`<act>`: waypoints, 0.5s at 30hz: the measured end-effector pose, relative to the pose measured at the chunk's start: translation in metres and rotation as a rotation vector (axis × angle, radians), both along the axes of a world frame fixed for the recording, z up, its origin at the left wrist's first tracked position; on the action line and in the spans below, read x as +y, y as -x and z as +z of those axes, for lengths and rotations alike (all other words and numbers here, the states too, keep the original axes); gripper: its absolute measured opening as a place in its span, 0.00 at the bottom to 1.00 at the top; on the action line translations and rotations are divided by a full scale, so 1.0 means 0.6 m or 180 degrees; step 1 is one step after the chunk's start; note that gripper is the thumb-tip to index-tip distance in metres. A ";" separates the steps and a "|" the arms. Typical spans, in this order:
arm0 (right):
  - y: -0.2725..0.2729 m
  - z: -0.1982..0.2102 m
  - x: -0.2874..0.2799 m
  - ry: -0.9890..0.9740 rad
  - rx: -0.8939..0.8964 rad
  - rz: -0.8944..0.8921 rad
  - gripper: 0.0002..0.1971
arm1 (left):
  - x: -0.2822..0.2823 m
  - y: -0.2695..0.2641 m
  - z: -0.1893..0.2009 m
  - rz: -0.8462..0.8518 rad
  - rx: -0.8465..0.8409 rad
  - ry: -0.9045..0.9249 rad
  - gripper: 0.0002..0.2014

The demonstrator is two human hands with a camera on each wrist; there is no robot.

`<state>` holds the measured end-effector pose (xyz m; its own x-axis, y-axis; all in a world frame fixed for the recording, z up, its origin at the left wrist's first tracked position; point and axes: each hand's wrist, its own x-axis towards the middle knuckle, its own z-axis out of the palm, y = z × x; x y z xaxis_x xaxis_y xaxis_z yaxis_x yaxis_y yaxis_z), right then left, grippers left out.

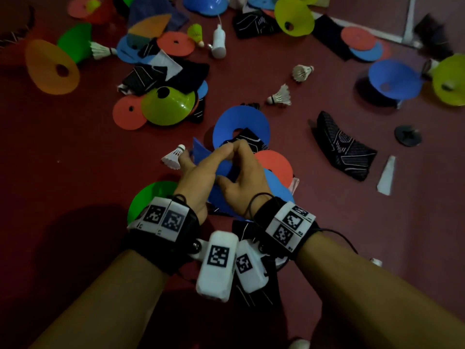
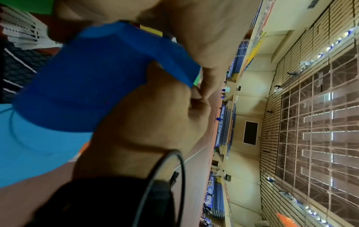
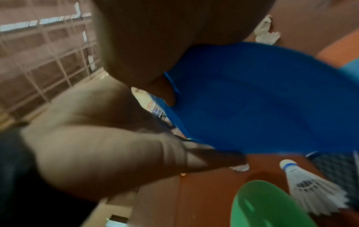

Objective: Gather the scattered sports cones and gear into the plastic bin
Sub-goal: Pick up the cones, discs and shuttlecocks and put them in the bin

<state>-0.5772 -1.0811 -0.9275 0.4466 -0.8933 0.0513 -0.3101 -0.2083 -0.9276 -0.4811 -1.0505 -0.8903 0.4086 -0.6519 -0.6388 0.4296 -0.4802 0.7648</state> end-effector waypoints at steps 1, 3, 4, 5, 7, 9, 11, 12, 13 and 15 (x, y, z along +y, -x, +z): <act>0.001 0.001 -0.004 0.0007 -0.0097 0.0024 0.15 | 0.001 -0.001 -0.003 0.0057 0.0014 0.0019 0.57; -0.001 0.005 -0.012 0.0083 -0.0200 0.0101 0.12 | 0.001 -0.008 -0.005 0.0091 -0.0016 0.0017 0.58; -0.003 0.003 -0.015 0.0094 -0.0259 0.0119 0.09 | 0.001 -0.013 -0.007 0.0125 -0.0054 -0.0004 0.58; -0.005 0.000 -0.019 0.0083 -0.0381 0.0128 0.07 | 0.001 -0.017 -0.007 0.0211 -0.0109 0.0000 0.58; -0.009 -0.014 -0.032 -0.0009 -0.0584 0.0049 0.07 | 0.000 -0.025 -0.010 0.0464 -0.0345 0.0153 0.52; -0.012 -0.036 -0.044 -0.0154 -0.0507 -0.0206 0.15 | 0.004 -0.030 -0.008 0.0555 -0.0718 0.0340 0.40; -0.010 -0.070 -0.049 -0.0199 0.0022 -0.0470 0.16 | 0.011 -0.040 -0.001 0.0512 -0.1091 0.0368 0.38; -0.008 -0.090 -0.047 -0.0232 0.0514 -0.0407 0.13 | 0.017 -0.047 0.003 0.0463 -0.1270 0.0371 0.39; -0.002 -0.118 -0.045 -0.0319 0.1198 -0.0102 0.11 | 0.020 -0.055 0.003 0.0383 -0.1457 0.0360 0.39; 0.014 -0.166 -0.030 -0.0745 0.2695 0.1030 0.15 | 0.031 -0.071 0.004 0.0126 -0.1786 0.0344 0.36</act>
<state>-0.5854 -1.0993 -1.0272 0.4817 -0.6653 -0.5703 -0.8612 -0.2390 -0.4485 -0.4386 -1.0316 -0.8877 0.6914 -0.6787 -0.2477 -0.0403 -0.3785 0.9247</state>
